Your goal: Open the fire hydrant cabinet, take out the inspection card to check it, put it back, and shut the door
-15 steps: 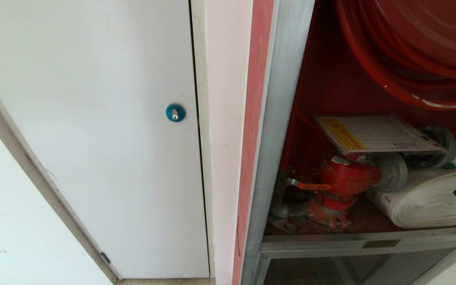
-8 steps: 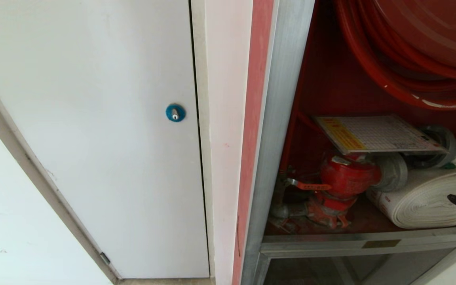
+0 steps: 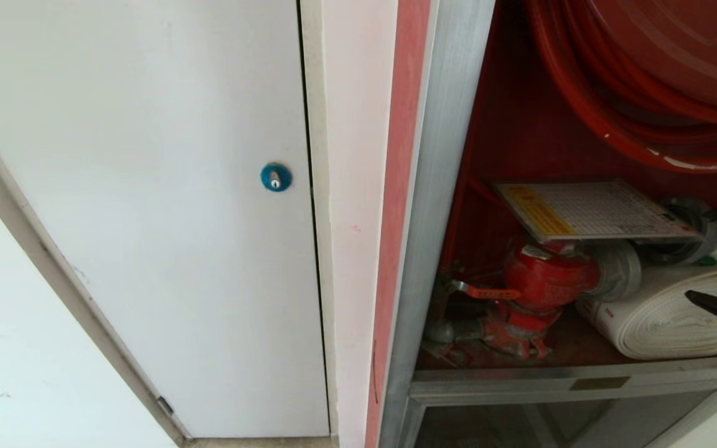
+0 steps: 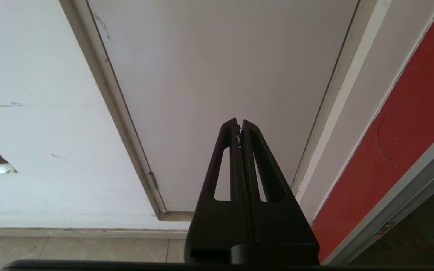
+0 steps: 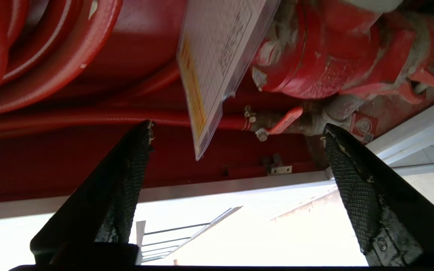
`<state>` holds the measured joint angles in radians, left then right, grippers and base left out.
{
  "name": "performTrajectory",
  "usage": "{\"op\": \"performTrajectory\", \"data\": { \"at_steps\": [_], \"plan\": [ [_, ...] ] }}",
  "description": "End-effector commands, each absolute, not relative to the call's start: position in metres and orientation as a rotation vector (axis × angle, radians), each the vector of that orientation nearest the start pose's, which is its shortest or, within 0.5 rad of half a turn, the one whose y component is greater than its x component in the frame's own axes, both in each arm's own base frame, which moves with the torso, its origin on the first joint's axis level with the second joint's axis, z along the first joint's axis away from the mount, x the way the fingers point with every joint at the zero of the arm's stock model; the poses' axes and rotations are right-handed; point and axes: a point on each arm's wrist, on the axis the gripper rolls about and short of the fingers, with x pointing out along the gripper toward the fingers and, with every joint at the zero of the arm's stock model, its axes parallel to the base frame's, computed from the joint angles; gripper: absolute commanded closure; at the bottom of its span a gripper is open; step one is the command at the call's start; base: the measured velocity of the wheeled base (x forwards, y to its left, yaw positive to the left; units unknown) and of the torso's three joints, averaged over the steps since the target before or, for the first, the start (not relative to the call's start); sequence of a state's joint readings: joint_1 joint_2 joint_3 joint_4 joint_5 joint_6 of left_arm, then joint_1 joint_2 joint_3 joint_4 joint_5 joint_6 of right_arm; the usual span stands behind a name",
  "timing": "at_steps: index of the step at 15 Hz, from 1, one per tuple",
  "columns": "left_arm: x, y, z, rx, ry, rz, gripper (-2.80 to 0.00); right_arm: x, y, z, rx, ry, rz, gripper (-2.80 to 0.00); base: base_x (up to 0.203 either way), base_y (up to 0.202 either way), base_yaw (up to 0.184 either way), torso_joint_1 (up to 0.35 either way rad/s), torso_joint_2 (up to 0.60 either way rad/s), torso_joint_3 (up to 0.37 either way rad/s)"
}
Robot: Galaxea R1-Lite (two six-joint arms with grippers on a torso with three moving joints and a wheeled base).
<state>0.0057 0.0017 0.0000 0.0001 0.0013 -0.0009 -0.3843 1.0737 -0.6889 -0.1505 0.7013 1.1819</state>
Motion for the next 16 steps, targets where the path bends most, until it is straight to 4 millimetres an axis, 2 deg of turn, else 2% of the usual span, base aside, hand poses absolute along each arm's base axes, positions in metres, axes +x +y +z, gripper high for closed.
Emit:
{"op": "performTrajectory", "data": {
  "at_steps": [1, 7, 16],
  "plan": [
    [-0.023, 0.0, 0.075, -0.002, 0.003, 0.008, 0.0, 0.147, -0.044, 0.241, 1.305, 0.389, 0.151, -2.8, 0.0, 0.0, 0.0, 0.0, 0.0, 0.0],
    [-0.023, 0.0, 0.075, -0.002, 0.003, 0.008, 0.0, 0.164, -0.048, 0.233, 1.258, 0.416, 0.153, -2.8, 0.0, 0.0, 0.0, 0.0, 0.0, 0.0],
    [-0.023, 0.0, 0.075, -0.002, 0.003, 0.008, 0.0, 0.178, -0.047, 0.239, 1.218, 0.371, 0.216, -2.8, 0.0, 0.0, 0.0, 0.0, 0.0, 0.0]
  ]
}}
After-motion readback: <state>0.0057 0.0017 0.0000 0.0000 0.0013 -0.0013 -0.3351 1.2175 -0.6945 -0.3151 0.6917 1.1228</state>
